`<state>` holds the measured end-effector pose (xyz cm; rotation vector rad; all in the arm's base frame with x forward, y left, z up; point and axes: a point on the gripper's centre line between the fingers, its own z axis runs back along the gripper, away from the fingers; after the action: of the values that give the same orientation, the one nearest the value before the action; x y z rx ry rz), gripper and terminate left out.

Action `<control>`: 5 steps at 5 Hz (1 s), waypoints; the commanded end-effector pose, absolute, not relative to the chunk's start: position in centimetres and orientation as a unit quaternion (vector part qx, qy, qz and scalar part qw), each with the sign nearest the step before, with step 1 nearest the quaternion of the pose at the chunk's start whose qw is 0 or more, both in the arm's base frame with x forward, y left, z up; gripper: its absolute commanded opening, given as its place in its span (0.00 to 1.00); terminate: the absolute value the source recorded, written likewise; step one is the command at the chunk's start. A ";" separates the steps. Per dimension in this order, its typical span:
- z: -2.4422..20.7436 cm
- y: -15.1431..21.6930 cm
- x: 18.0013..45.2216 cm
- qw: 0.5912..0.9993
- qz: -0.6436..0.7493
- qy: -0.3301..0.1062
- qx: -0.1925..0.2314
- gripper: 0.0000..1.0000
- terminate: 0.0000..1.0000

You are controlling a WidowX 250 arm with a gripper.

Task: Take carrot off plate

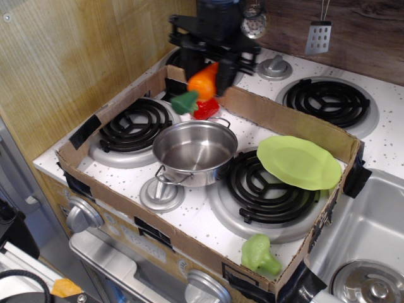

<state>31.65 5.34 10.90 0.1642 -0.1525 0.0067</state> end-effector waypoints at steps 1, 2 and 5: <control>12.0 9.8 32.3 0.980 -0.004 -0.148 0.130 0.00 0.00; 9.8 12.4 31.7 0.982 0.020 -0.149 0.111 0.00 0.00; 6.5 15.4 30.4 0.991 0.036 -0.120 0.058 0.00 0.00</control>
<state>29.05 14.95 4.40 0.0870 -0.1999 0.0715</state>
